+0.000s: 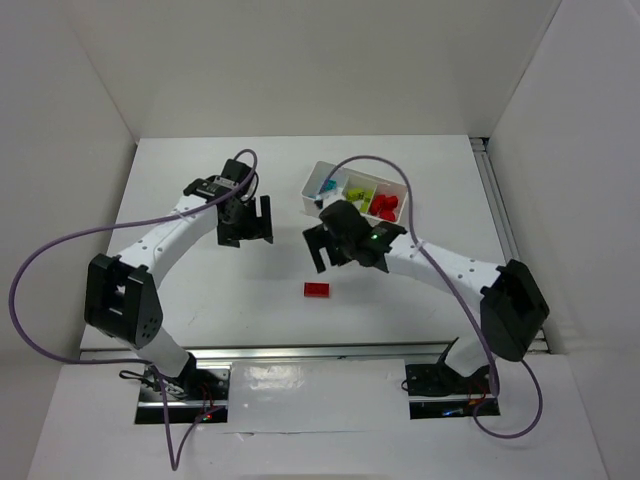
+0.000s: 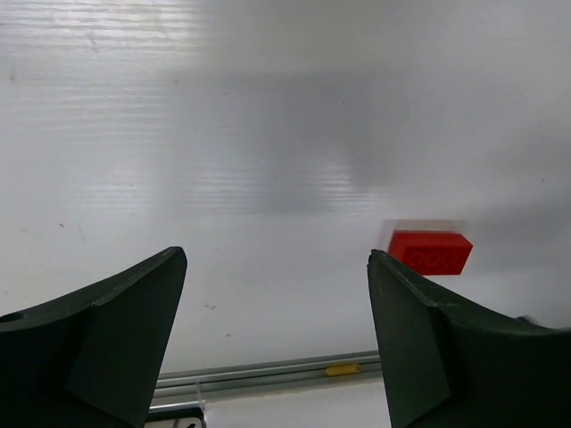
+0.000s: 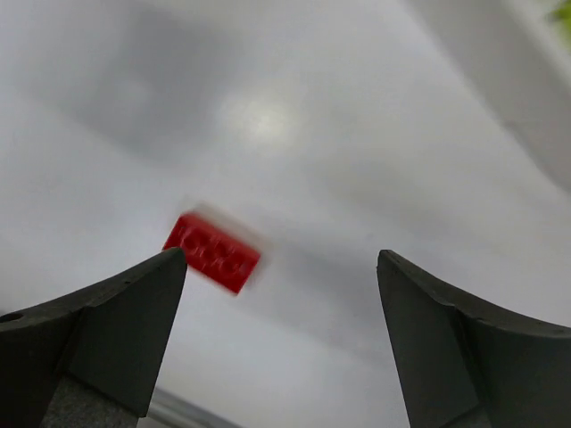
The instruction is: Sort the legos into containers by color
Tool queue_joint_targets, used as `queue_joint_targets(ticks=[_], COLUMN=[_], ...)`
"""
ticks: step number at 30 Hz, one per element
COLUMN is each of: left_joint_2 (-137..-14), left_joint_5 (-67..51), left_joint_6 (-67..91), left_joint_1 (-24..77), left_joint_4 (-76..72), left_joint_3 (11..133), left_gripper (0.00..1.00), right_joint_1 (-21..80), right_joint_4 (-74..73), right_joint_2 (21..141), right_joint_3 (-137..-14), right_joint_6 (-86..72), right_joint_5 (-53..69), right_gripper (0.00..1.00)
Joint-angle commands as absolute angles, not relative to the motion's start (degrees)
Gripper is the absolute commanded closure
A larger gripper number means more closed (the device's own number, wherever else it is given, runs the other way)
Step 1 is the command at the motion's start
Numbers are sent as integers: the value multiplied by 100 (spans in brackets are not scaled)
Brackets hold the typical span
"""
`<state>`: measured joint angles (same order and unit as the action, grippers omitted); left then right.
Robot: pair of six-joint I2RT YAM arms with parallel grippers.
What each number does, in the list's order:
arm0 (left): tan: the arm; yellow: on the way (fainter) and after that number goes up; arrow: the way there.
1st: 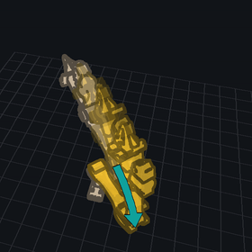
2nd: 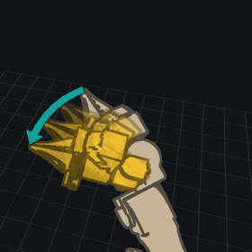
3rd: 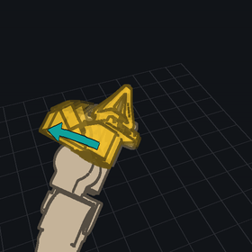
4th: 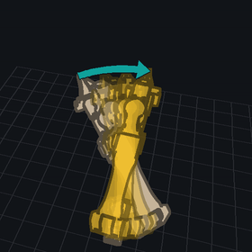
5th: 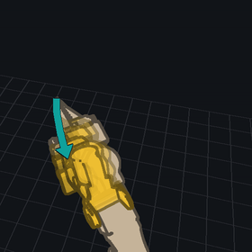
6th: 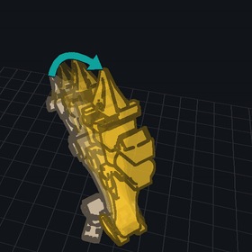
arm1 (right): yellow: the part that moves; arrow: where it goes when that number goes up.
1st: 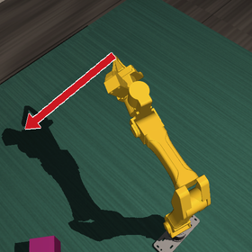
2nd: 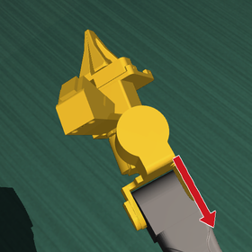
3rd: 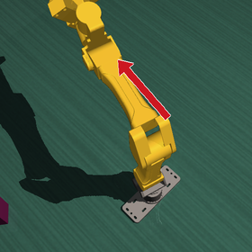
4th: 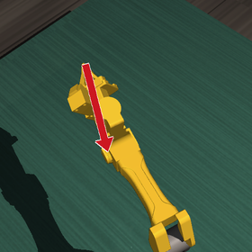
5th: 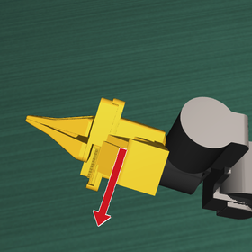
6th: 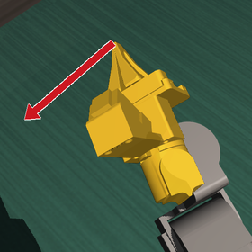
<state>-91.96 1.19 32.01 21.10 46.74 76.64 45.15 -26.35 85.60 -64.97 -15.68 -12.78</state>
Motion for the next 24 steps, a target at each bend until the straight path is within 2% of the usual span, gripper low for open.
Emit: queue_joint_targets(ticks=[1, 3, 12, 16, 20, 21, 24], left_joint_2=[-8886, -8886, -8833, -8833, -8886, -8886, -8938], left_joint_5=[352, 352, 351, 352, 352, 352, 352], left_joint_6=[3331, 3331, 3454, 3454, 3454, 3402, 3349], left_joint_1=[1986, 1986, 1934, 1934, 1881, 1881, 1881], left_joint_4=[4834, 4834, 4834, 4834, 4834, 4834, 4781], left_joint_3=[7840, 7788, 7594, 7594, 7646, 7646, 7699], left_gripper=[8, 8, 8, 8, 8, 8, 8], right_joint_1=[4947, 5238, 5291, 5291, 5221, 5151, 4835], right_joint_4=[-3049, -3111, -2612, -2461, -2224, -2224, -2171], right_joint_2=[9042, 9254, 10265, 10617, 10679, 10679, 10433], right_joint_3=[-6363, -6425, -6645, -6864, -6864, -6864, -6715], right_joint_6=[-1135, -898, -457, -387, -570, -571, -755], right_joint_5=[-571, -571, -703, -835, -888, -966, -1072], right_gripper=[4, 4, 4, 12, 26, 37, 58])
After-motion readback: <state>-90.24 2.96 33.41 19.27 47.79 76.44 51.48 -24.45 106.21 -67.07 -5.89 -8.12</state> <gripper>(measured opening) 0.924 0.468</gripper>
